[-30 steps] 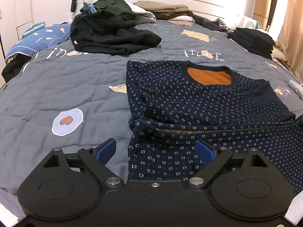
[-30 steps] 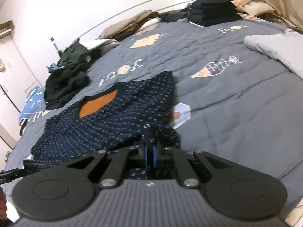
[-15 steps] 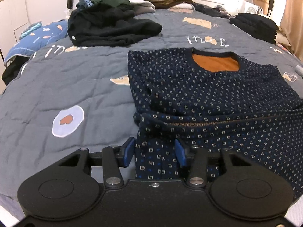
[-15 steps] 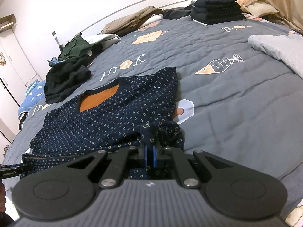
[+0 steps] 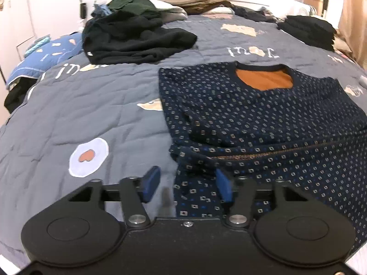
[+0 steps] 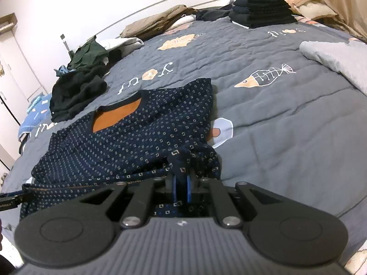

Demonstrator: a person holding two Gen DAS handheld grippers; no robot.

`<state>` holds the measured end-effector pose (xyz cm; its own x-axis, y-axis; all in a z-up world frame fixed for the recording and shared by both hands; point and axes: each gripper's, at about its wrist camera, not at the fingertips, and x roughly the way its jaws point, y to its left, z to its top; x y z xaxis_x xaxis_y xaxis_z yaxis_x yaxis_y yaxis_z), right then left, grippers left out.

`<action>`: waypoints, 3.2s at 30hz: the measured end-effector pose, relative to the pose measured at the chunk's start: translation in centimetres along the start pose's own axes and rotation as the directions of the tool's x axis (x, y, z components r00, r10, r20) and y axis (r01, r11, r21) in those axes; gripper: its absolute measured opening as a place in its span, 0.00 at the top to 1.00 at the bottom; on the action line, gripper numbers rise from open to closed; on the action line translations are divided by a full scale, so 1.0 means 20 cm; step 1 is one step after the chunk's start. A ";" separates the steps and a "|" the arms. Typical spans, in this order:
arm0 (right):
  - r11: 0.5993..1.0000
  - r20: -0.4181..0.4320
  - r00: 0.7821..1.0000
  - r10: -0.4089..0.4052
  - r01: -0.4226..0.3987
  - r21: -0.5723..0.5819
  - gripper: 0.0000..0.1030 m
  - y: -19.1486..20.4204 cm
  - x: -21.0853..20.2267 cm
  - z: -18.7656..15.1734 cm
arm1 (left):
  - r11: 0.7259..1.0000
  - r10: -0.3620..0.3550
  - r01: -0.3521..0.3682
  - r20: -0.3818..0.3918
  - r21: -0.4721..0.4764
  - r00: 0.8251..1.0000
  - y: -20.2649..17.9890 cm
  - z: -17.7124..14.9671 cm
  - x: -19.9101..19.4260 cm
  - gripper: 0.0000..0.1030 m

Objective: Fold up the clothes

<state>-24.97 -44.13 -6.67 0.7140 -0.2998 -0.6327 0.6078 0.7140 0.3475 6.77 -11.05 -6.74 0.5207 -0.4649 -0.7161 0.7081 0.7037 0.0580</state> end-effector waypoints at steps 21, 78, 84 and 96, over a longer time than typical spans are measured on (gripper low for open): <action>0.987 -0.014 0.993 -0.119 0.117 -0.110 0.60 0.01 0.10 0.00 | 0.999 -0.035 0.035 -0.035 -0.014 0.999 -0.01 0.01 0.07 0.77; 0.998 0.225 0.973 0.056 -0.051 -0.026 0.96 0.12 0.47 0.80 | 0.993 -0.069 0.091 0.243 -0.081 0.967 0.24 0.71 0.27 0.96; 0.997 0.216 0.975 0.045 -0.031 -0.065 0.96 0.14 0.64 0.96 | 0.995 -0.056 0.074 0.224 -0.070 0.973 0.27 0.84 0.45 0.96; 0.992 0.004 0.996 -0.094 0.094 -0.089 0.92 0.05 1.04 0.92 | 0.999 0.009 -0.006 0.074 -0.039 0.997 0.23 0.85 0.79 0.88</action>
<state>-3.15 -61.30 -6.76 0.6549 -0.3683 -0.6599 0.6391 0.7359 0.2237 26.38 -24.25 -6.07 0.5608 -0.4969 -0.6623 0.6858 0.7269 0.0354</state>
